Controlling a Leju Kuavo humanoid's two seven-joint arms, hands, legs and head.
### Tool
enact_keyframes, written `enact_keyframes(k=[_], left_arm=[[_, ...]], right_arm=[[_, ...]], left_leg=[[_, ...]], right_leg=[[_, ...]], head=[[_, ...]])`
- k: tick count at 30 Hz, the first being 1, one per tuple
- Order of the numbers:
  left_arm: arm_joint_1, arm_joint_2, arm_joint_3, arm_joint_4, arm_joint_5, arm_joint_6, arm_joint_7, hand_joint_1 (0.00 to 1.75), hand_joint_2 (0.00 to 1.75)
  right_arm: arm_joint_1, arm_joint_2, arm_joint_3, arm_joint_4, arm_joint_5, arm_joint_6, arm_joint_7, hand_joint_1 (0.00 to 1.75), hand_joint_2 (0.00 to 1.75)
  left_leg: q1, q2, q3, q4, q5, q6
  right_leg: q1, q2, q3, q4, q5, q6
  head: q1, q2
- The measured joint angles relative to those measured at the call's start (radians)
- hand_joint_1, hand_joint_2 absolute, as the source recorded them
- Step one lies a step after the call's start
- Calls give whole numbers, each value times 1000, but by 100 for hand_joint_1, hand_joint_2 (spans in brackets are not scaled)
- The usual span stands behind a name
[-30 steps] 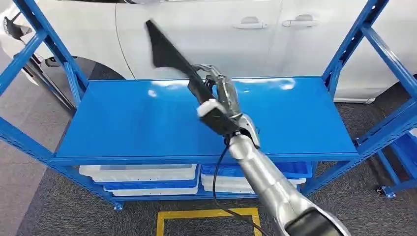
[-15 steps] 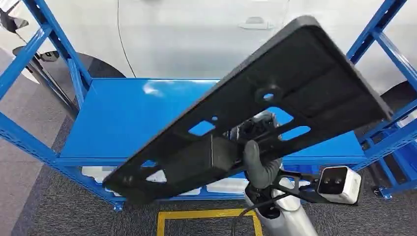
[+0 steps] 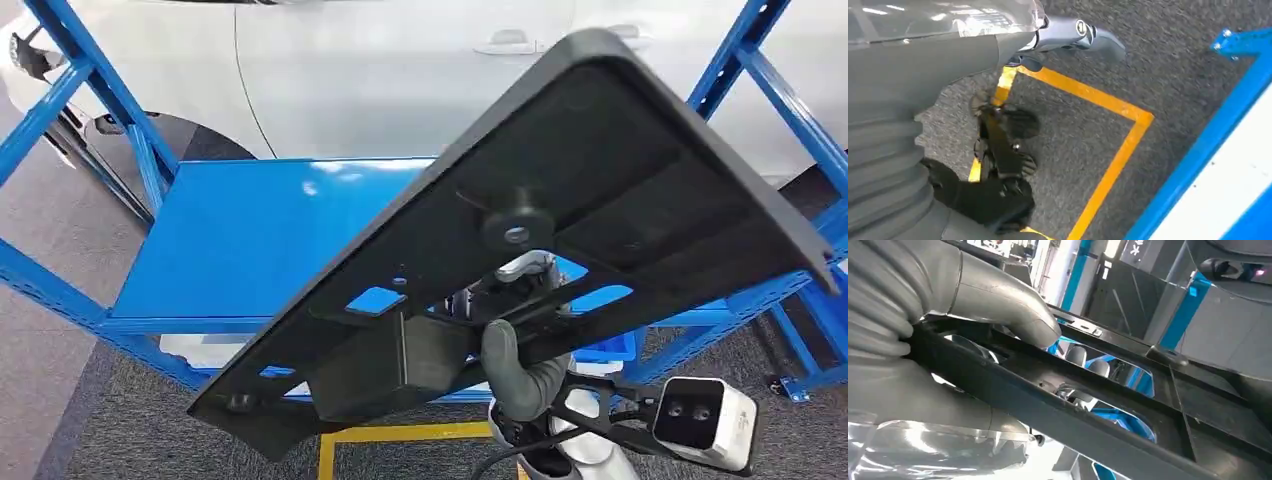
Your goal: Take the parts from the cabinet and place them on the table.
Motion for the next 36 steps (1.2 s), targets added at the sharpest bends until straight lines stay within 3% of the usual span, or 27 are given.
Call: enact_keyframes(k=[1, 2, 4, 5, 6, 9, 10, 11, 12, 14, 15, 16, 17, 19, 20, 21, 22, 25, 26, 27, 29, 30, 31, 32, 34, 35, 36], left_arm=[[2, 1, 0, 0, -1, 1, 2, 0, 175], [4, 3, 0, 0, -4, 2, 5, 0, 175], [5, 4, 0, 0, -11, 2, 11, 0, 175], [3, 5, 0, 0, -14, 3, 15, 0, 175], [1, 7, 0, 0, -18, 3, 20, 0, 175], [8, 13, 0, 0, -22, 9, 32, 0, 175], [10, 13, 0, 0, -21, 11, 36, 0, 175], [8, 13, 0, 0, -20, 13, 38, 0, 175], [6, 13, 0, 0, -20, 14, 40, 0, 175], [7, 15, 0, 0, -18, 18, 44, 0, 175], [8, 16, 1, 0, -17, 22, 48, 0, 175], [10, 18, 3, 0, -15, 26, 55, 0, 175], [12, 18, 8, 0, -13, 29, 60, 0, 175], [15, 18, 16, 0, -13, 37, 70, 0, 175], [15, 18, 17, 0, -13, 40, 74, 0, 175], [16, 18, 18, 0, -14, 42, 78, 0, 175], [16, 18, 19, 0, -14, 42, 81, 0, 175], [21, 19, 24, 0, -17, 45, 85, 0, 175], [20, 20, 25, 0, -17, 45, 86, 0, 175], [22, 20, 25, 0, -17, 46, 87, 0, 175], [23, 20, 27, 0, -15, 46, 86, 0, 175], [23, 20, 29, 0, -16, 46, 84, 0, 175], [23, 20, 31, 0, -20, 45, 82, 0, 175], [23, 19, 31, 0, -21, 44, 82, 0, 175], [21, 19, 32, 0, -25, 45, 81, 0, 175], [17, 19, 34, 0, -29, 48, 80, 0, 175], [14, 19, 35, 0, -31, 50, 79, 0, 175]], right_arm=[[0, -4, 3, -3, 0, -5, 0, 175, 175], [0, -10, 6, -8, 0, -14, 0, 175, 175], [1, -18, 8, -17, 0, -23, -1, 175, 175], [1, -22, 9, -23, 2, -28, -7, 175, 175], [3, -28, 9, -30, 13, -37, -20, 175, 175], [10, -47, 9, -42, 35, -45, -47, 175, 175], [12, -52, 9, -45, 36, -42, -49, 175, 175], [14, -58, 9, -45, 36, -36, -51, 175, 175], [15, -62, 9, -48, 37, -30, -51, 175, 175], [16, -69, 9, -52, 39, -18, -52, 175, 175], [18, -71, 9, -52, 41, -6, -53, 175, 175], [20, -71, 9, -52, 45, 7, -54, 175, 175], [22, -71, 7, -52, 46, 15, -54, 175, 175], [22, -71, 1, -53, 49, 31, -54, 175, 175], [22, -71, -2, -56, 51, 38, -54, 175, 175], [21, -71, -4, -60, 53, 42, -55, 175, 175], [22, -71, -6, -63, 56, 47, -56, 175, 175], [23, -71, -12, -65, 59, 50, -56, 175, 175], [22, -71, -13, -65, 58, 54, -56, 175, 175], [22, -69, -14, -65, 54, 57, -56, 175, 175], [23, -66, -17, -63, 39, 58, -56, 175, 175], [22, -66, -20, -60, 31, 54, -53, 175, 175], [21, -66, -27, -49, 21, 49, -50, 175, 175], [17, -66, -33, -31, 12, 42, -49, 175, 175], [10, -66, -46, 15, -1, 29, -49, 175, 175], [7, -66, -52, 35, -5, 29, -49, 175, 175], [6, -66, -57, 49, -3, 31, -49, 175, 175]], left_leg=[[0, 0, 4, 15, 1, 1], [0, 0, 31, -20, 20, 2], [0, 0, 138, -188, 85, 7], [0, 0, 196, -275, 99, 12], [-8, 0, 197, -293, 95, 14], [-15, -3, 185, -287, 114, 30], [-8, -1, 178, -297, 129, 37], [-4, 4, 172, -299, 141, 42], [-4, 5, 160, -299, 154, 46], [-5, 8, 130, -298, 175, 52], [-5, 8, 115, -297, 186, 53], [-5, 9, 99, -296, 196, 51], [-5, 9, 84, -293, 205, 50], [-5, 9, 58, -286, 219, 44], [-5, 8, 49, -282, 226, 40], [-8, 6, 43, -280, 233, 34], [-8, 6, 42, -281, 241, 28], [-10, 4, 40, -295, 270, 6], [-6, 3, 33, -291, 262, 3], [-4, 4, 17, -260, 209, 0], [-3, 4, -20, -122, 81, -7], [-3, 4, -35, -49, 43, -10], [-3, 4, -39, 6, 38, -12], [-3, 4, -25, 18, 60, -11], [-3, 4, 59, -68, 133, -4], [-4, 4, 129, -158, 141, 3], [-7, 3, 203, -247, 114, 10]], right_leg=[[2, 0, -9, 2, 6, 1], [3, 0, -17, 5, 11, 2], [3, 1, -33, 12, 21, 8], [3, 1, -37, 17, 25, 13], [10, 1, -39, 20, 30, 20], [2, 0, -40, 11, 52, 39], [7, 2, -43, 10, 61, 47], [-1, 10, -53, 19, 39, 50], [1, 9, -67, 51, -15, 57], [-2, 9, -104, 194, -137, 66], [-2, 9, -119, 269, -173, 69], [-3, 9, -116, 309, -176, 70], [-5, 9, -90, 301, -154, 71], [-8, 8, 13, 180, -89, 69], [-8, 8, 77, 93, -79, 65], [-5, 9, 128, 11, -113, 58], [0, 11, 135, -6, -112, 46], [2, 9, 117, -11, -91, 22], [-5, 5, 109, -17, -76, 12], [-2, 3, 95, -17, -64, 5], [1, 2, 67, -17, -42, -4], [4, 2, 53, -16, -30, -6], [7, 1, 36, -14, -18, -7], [9, 1, 21, -13, -7, -6], [12, 2, -11, -10, 16, -3], [14, 2, -27, -7, 28, 0], [15, 1, -34, -2, 36, 5]], head=[[0, 0], [0, 0], [0, 0], [0, 0], [0, 0], [0, 0], [0, 0], [0, 0], [0, 0], [0, 0], [0, 0], [0, 0], [0, 0], [0, 0], [0, 0], [0, 0], [-1, 0], [0, 0], [0, 0], [0, 0], [0, 0], [0, 0], [0, 0], [0, 0], [0, 0], [0, 0], [0, 0]])
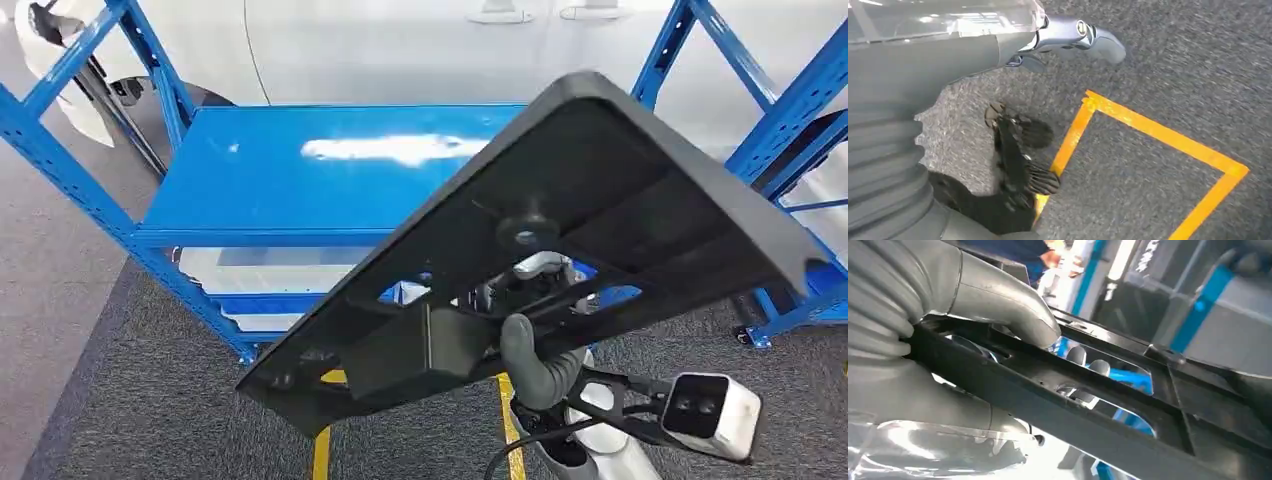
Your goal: Take the parts from the cabinet and place them on the table.
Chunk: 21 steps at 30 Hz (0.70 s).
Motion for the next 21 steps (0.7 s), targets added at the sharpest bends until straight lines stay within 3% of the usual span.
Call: enact_keyframes(k=[1, 4, 5, 6, 7, 8, 9, 10, 11, 12, 13, 14, 15, 16, 17, 19, 20, 21], left_arm=[[-2, 0, 2, 0, -2, 1, -2, 0, 175], [4, -5, 5, 0, -10, 3, -6, 0, 175], [9, -12, 6, 1, -11, 3, -6, 0, 175], [11, -13, 6, 1, -14, 3, -5, 0, 175], [11, -13, 7, 1, -16, 2, -6, 0, 175], [12, -14, 7, 1, -19, 0, -6, 0, 175], [12, -15, 7, 1, -21, -3, -6, 0, 175], [13, -15, 7, 1, -23, -6, -6, 0, 175], [14, -16, 7, 1, -24, -8, -6, 0, 175], [15, -18, 7, 1, -26, -11, -6, 0, 175], [16, -20, 7, 1, -32, -14, -6, 0, 175], [16, -21, 7, 1, -32, -14, -5, 0, 175], [15, -21, 7, 1, -35, -14, -5, 0, 175], [15, -22, 7, 1, -37, -15, -5, 0, 175], [15, -23, 7, 1, -43, -16, -5, 0, 175], [16, -24, 6, 1, -53, -16, -3, 0, 175], [19, -24, 6, 1, -55, -16, -3, 0, 175], [19, -24, 6, 1, -56, -16, -2, 0, 175]], right_arm=[[1, 0, -6, 8, 8, 8, -1, 175, 175], [27, 1, -28, 17, 42, 38, -3, 175, 175], [41, 1, -37, 18, 50, 47, -4, 175, 175], [52, 2, -45, 17, 58, 53, -5, 175, 175], [59, 3, -51, 17, 66, 55, -5, 175, 175], [67, 4, -56, 17, 72, 58, -5, 175, 175], [75, 4, -61, 17, 76, 62, -5, 175, 175], [83, 4, -65, 17, 79, 63, -6, 175, 175], [90, 4, -71, 17, 84, 64, -6, 175, 175], [95, 4, -74, 17, 86, 65, -6, 175, 175], [98, 4, -79, 17, 86, 70, -6, 175, 175], [100, 5, -82, 16, 86, 73, -6, 175, 175], [100, 5, -87, 14, 86, 77, -6, 175, 175], [100, 7, -92, 9, 88, 82, -6, 175, 175], [104, 9, -96, 6, 89, 83, -7, 175, 175], [116, 11, -105, -2, 97, 82, -8, 175, 175], [123, 12, -109, -8, 104, 83, -8, 175, 175], [125, 15, -111, -11, 106, 84, -7, 175, 175]], left_leg=[[-6, -1, 43, -82, -27, 5], [-14, -1, 16, -69, -2, 23], [-3, 5, 9, -77, 13, 32], [-5, 7, -3, -77, 25, 37], [-5, 8, -16, -76, 36, 46], [-5, 10, -32, -76, 49, 47], [-5, 10, -50, -75, 63, 47], [-5, 10, -68, -73, 76, 45], [-4, 11, -87, -70, 88, 43], [-4, 11, -108, -65, 99, 40], [-3, 12, -127, -59, 109, 36], [-2, 12, -143, -52, 117, 32], [-1, 12, -154, -43, 125, 28], [-5, 10, -165, -37, 130, 21], [-5, 10, -165, -39, 139, 15], [-3, 10, -166, -45, 160, 1], [-3, 7, -168, -48, 167, -6], [3, 7, -179, -29, 133, -9]], right_leg=[[3, -2, -6, 4, 6, 6], [-3, -7, -8, -5, 39, 24], [-4, -5, -12, 0, 29, 31], [-7, -1, -25, 22, -17, 38], [-10, -1, -40, 71, -83, 44], [-13, -1, -58, 147, -150, 49], [-16, -1, -75, 226, -196, 53], [-18, -1, -81, 286, -209, 57], [-20, -1, -71, 309, -189, 59], [-23, -1, -43, 294, -148, 62], [-25, -1, 5, 244, -108, 62], [-26, -1, 66, 169, -91, 62], [-27, -1, 136, 75, -115, 58], [-20, 0, 183, -8, -153, 52], [-18, 2, 179, -8, -156, 40], [-13, 2, 167, -6, -142, 24], [-19, 0, 158, -14, -129, 14], [-21, -7, 151, -15, -116, 4]], head=[[0, 0], [0, 0], [0, 0], [0, 0], [0, 0], [0, 0], [0, 0], [0, 0], [0, 0], [0, 0], [0, 0], [0, 0], [0, 0], [0, 0], [0, 0], [0, 0], [0, 0], [0, 0]])
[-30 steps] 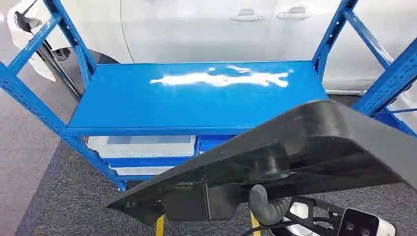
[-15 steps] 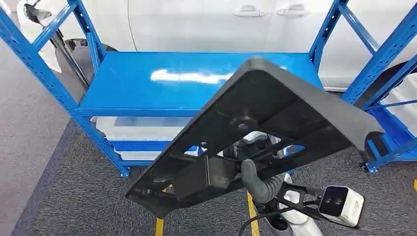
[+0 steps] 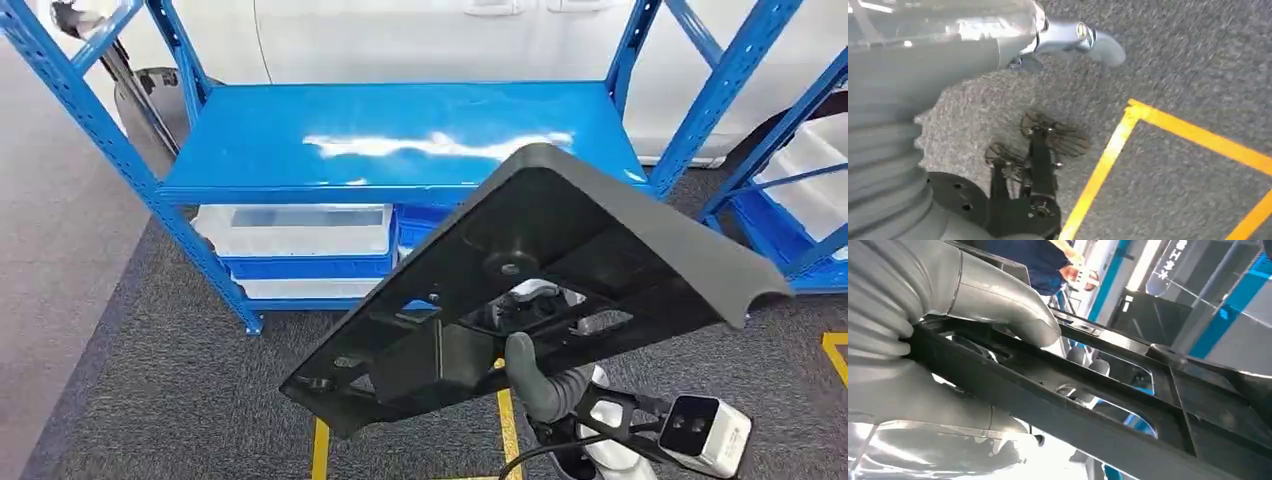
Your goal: Take the parts from the cabinet and place them on the table.
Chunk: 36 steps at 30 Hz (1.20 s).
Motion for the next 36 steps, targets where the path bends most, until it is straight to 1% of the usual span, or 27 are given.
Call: enact_keyframes(k=[1, 3, 4, 5, 6, 7, 8, 9, 10, 11, 14, 15, 16, 17, 19, 20, 21, 22, 24, 25, 27, 29, 30, 31, 34, 35, 36], left_arm=[[1, -2, 0, 0, -2, 1, 1, 0, 175], [-1, -5, 0, 0, -3, 4, 1, 0, 175], [-2, -5, -1, 0, -3, 7, 1, 0, 175], [-1, -7, 0, 0, -3, 9, 1, 0, 175], [-1, -9, 0, 0, -3, 11, 1, 0, 175], [-1, -10, 0, 0, -2, 13, 1, 0, 175], [-1, -11, 0, 0, -1, 17, 1, 0, 175], [-3, -12, 0, 0, 1, 20, 1, 0, 175], [-4, -12, 0, 0, 3, 22, 1, 0, 175], [-7, -12, 1, 0, 4, 24, 2, 0, 175], [-7, -13, 5, 0, 7, 25, 6, 0, 175], [-5, -18, 7, 0, 8, 26, 9, 0, 175], [-5, -18, 9, 0, 11, 29, 12, 0, 175], [-6, -18, 10, 0, 11, 31, 14, 0, 175], [-5, -18, 13, 0, 12, 32, 15, 0, 175], [-3, -18, 15, 0, 12, 34, 17, 0, 175], [-2, -18, 16, 0, 12, 34, 19, 0, 175], [-2, -19, 18, 0, 11, 35, 21, 0, 175], [-2, -21, 18, 0, 5, 37, 24, 0, 175], [-2, -23, 19, 0, 4, 37, 24, 0, 175], [-5, -23, 22, 0, 2, 37, 25, 0, 175], [-3, -23, 24, 0, 0, 36, 29, 0, 175], [-5, -23, 25, 0, 0, 36, 29, 0, 175], [-5, -24, 25, 0, -3, 35, 29, 0, 175], [-2, -24, 26, 0, -6, 35, 29, 0, 175], [-1, -24, 27, 0, -6, 35, 29, 0, 175], [0, -24, 27, 0, -6, 35, 29, 0, 175]], right_arm=[[4, 2, -1, -4, 2, 6, 0, 175, 175], [18, 3, -4, -14, 4, 16, 0, 175, 175], [22, 5, -7, -16, 4, 22, 0, 175, 175], [26, 5, -9, -18, 4, 31, 0, 175, 175], [29, 5, -12, -22, 0, 43, 0, 175, 175], [28, 5, -16, -22, -5, 57, 0, 175, 175], [28, 5, -21, -22, -10, 69, 0, 175, 175], [28, 8, -27, -23, -16, 81, 0, 175, 175], [27, 13, -33, -24, -20, 93, 0, 175, 175], [23, 19, -39, -24, -23, 103, 0, 175, 175], [12, 35, -44, -24, -24, 111, 0, 175, 175], [10, 38, -45, -24, -24, 109, 0, 175, 175], [8, 39, -46, -24, -24, 106, 0, 175, 175], [7, 39, -46, -24, -24, 103, 0, 175, 175], [7, 41, -46, -22, -24, 103, 0, 175, 175], [7, 41, -46, -21, -24, 103, 0, 175, 175], [7, 41, -46, -20, -24, 102, 0, 175, 175], [7, 41, -46, -21, -24, 102, 0, 175, 175], [7, 42, -46, -25, -24, 102, 0, 175, 175], [7, 42, -47, -27, -24, 103, 0, 175, 175], [10, 43, -47, -38, -24, 106, 0, 175, 175], [11, 44, -48, -42, -24, 106, 0, 175, 175], [12, 45, -48, -45, -24, 109, 0, 175, 175], [11, 46, -48, -47, -26, 115, 0, 175, 175], [13, 50, -48, -47, -34, 126, 0, 175, 175], [15, 50, -49, -47, -35, 133, 0, 175, 175], [18, 53, -50, -47, -35, 139, 0, 175, 175]], left_leg=[[0, 0, -14, 43, -63, -2], [1, 0, -49, 190, -182, -7], [1, 0, -57, 252, -205, -9], [1, 0, -54, 294, -188, -10], [1, 0, -39, 298, -140, -8], [1, 0, -10, 272, -93, -5], [1, 0, 36, 215, -66, 1], [-1, 0, 105, 126, -76, 9], [-8, 0, 191, 18, -118, 16], [-8, 0, 217, -44, -146, 18], [-10, 0, 204, -54, -138, 35], [-6, 5, 201, -56, -128, 40], [-6, 6, 194, -56, -121, 48], [-7, 6, 186, -55, -115, 51], [-9, 7, 169, -52, -103, 52], [-9, 7, 162, -50, -99, 51], [-8, 6, 158, -48, -97, 50], [-8, 6, 155, -44, -96, 50], [-9, 5, 153, -36, -98, 46], [-9, 5, 147, -35, -98, 43], [-13, 6, 135, -26, -96, 29], [-13, 6, 136, -30, -95, 19], [-13, 5, 132, -23, -104, 15], [-13, 4, 122, 4, -126, 12], [-7, 3, 16, 232, -237, 1], [-6, 3, -9, 284, -246, -2], [-3, 3, -9, 284, -231, -4]], right_leg=[[1, 1, -15, 0, 11, -8], [5, 2, -46, 0, 34, -13], [7, 1, -61, 0, 43, -14], [8, 1, -77, 1, 56, -13], [9, 1, -93, 2, 68, -11], [10, 1, -107, 3, 78, -9], [11, 1, -120, 3, 88, -6], [12, 1, -126, 6, 97, -3], [17, 1, -131, 9, 102, 2], [18, 0, -133, 13, 107, 8], [15, -3, -140, 10, 131, 29], [8, 1, -146, 22, 120, 32], [8, 4, -163, 62, 77, 39], [5, 4, -192, 139, 26, 44], [4, 5, -252, 300, -50, 52], [4, 5, -259, 335, -58, 53], [3, 5, -243, 320, -45, 53], [3, 5, -201, 261, -14, 52], [4, 5, -91, 79, 59, 41], [7, 5, -66, 35, 43, 31], [15, 5, -74, 20, 45, 22], [13, 7, -75, 16, 47, 11], [3, 6, -70, 6, 53, 3], [3, 8, -70, 4, 54, -1], [5, 15, -75, 5, 57, -8], [5, 21, -76, 5, 58, -8], [4, 28, -75, 5, 58, -7]], head=[[1, 0], [0, 0], [0, 0], [0, 0], [0, 0], [0, 0], [0, 0], [0, 0], [0, 0], [0, 0], [1, 0], [0, 0], [1, 0], [1, 0], [0, 0], [1, 0], [1, 0], [0, 0], [1, 0], [1, 0], [0, 0], [0, 0], [0, 0], [0, 0], [0, 0], [0, 0], [0, 0]])
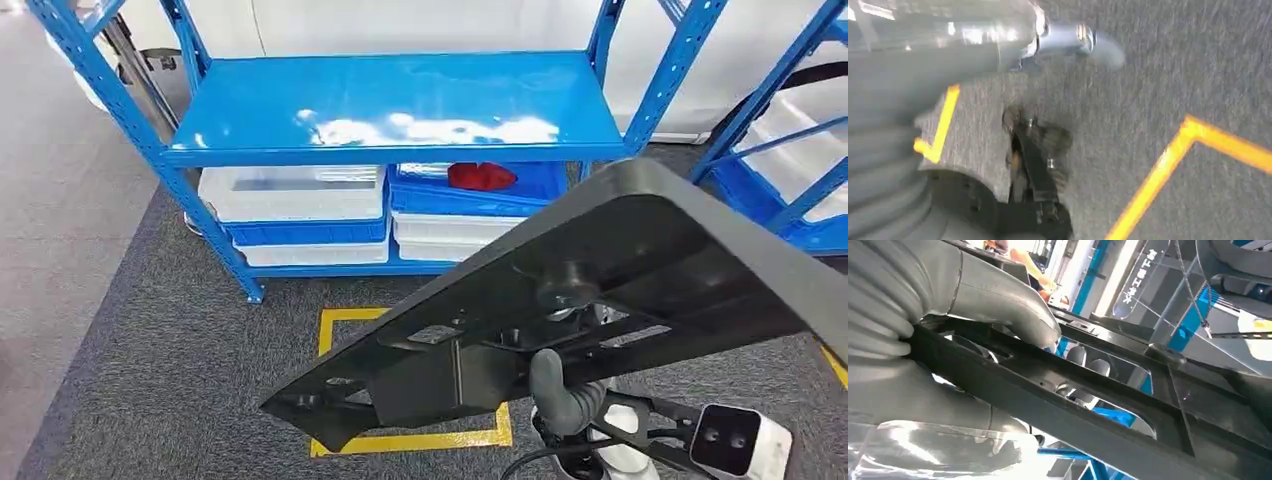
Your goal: Take the parts from the cabinet and place them on the table.
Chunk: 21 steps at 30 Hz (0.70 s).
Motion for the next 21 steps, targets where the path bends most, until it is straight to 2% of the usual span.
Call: enact_keyframes(k=[1, 2, 3, 4, 5, 8, 9, 10, 11, 13, 14, 15, 16, 17, 18, 19, 20, 21], left_arm=[[0, 0, 0, 0, 0, 0, 0, 0, 175], [0, 0, 2, 0, 0, 0, 0, 0, 175], [-1, 1, 4, 0, 0, -1, 0, 0, 175], [1, 2, 6, 0, 0, -2, 0, 0, 175], [2, 2, 7, 0, 0, -3, 1, 0, 175], [0, 2, 12, 0, 0, -4, 3, 0, 175], [-1, 2, 15, 0, 1, -5, 3, 0, 175], [-3, 2, 18, 0, 1, -6, 3, 0, 175], [-3, 2, 22, 0, 1, -6, 3, 0, 175], [0, 5, 27, 0, 1, -5, 8, 0, 175], [0, 6, 30, 0, 1, -2, 13, 0, 175], [0, 7, 32, 0, 0, -1, 17, 0, 175], [-2, 8, 33, 0, 1, 1, 21, 0, 175], [-3, 8, 35, 0, 1, 3, 24, 0, 175], [-4, 8, 37, 0, 1, 5, 28, 0, 175], [-5, 8, 40, 0, 2, 5, 31, 0, 175], [-4, 8, 44, 0, 2, 5, 34, 0, 175], [-4, 8, 47, 0, 2, 8, 39, 0, 175]], right_arm=[[2, 2, 0, -1, 0, 4, 0, 175, 175], [2, 4, 0, -4, 2, 5, 0, 175, 175], [1, 8, 0, -11, 4, 10, 0, 175, 175], [1, 12, 0, -16, 5, 13, 0, 175, 175], [0, 16, 0, -20, 5, 18, 0, 175, 175], [2, 23, 0, -35, -1, 21, 0, 175, 175], [2, 24, -1, -40, -5, 22, 0, 175, 175], [3, 26, -3, -46, -10, 27, 0, 175, 175], [0, 27, -6, -53, -16, 32, 0, 175, 175], [-5, 29, -13, -57, -29, 34, 0, 175, 175], [-8, 29, -17, -57, -34, 33, 0, 175, 175], [-11, 29, -19, -57, -38, 33, 0, 175, 175], [-13, 29, -21, -57, -42, 33, 0, 175, 175], [-16, 29, -22, -58, -46, 33, 0, 175, 175], [-22, 29, -23, -58, -50, 32, 0, 175, 175], [-29, 29, -22, -59, -53, 32, 0, 175, 175], [-36, 29, -23, -61, -55, 31, 0, 175, 175], [-39, 29, -23, -64, -55, 31, 0, 175, 175]], left_leg=[[2, 0, 20, -42, 34, 0], [4, -4, 57, -121, 82, 0], [8, -20, 101, -214, 129, 0], [14, -65, 128, -278, 140, 3], [12, -71, 138, -305, 130, 6], [3, -51, 131, -294, 135, 20], [14, -41, 131, -305, 143, 31], [12, -28, 132, -308, 147, 38], [11, -21, 129, -308, 148, 43], [6, 0, 126, -307, 149, 47], [4, 12, 125, -307, 149, 47], [3, 24, 124, -307, 148, 47], [2, 34, 125, -307, 148, 47], [1, 43, 126, -307, 148, 47], [0, 52, 129, -307, 147, 46], [-2, 60, 131, -307, 145, 43], [-12, 67, 130, -302, 141, 37], [-11, 77, 130, -305, 142, 32]], right_leg=[[-1, 8, 1, 1, 0, 1], [-1, 18, 1, 4, 0, 2], [-2, 27, 0, 8, -1, 6], [-3, 34, -4, 12, -1, 11], [3, 46, -13, 22, -1, 19], [-2, 68, -24, 14, 13, 42], [-3, 75, -28, 17, 12, 48], [-2, 38, -36, 36, -7, 51], [-2, 11, -60, 90, -44, 56], [-6, -4, -130, 242, -116, 62], [-7, -6, -161, 309, -136, 64], [-7, -8, -166, 323, -128, 64], [-6, -10, -146, 289, -101, 62], [-6, -16, -108, 220, -64, 59], [-4, -32, -60, 132, -25, 52], [2, -73, -12, 47, 1, 41], [18, -106, -1, 13, -14, 33], [17, -92, -6, 15, -9, 24]], head=[[0, 0], [0, 0], [0, 0], [0, 0], [0, 0], [0, 0], [0, 0], [0, 0], [0, 0], [0, 0], [0, 0], [0, 0], [0, 0], [0, 0], [0, 0], [0, 0], [0, 0], [0, 0]])
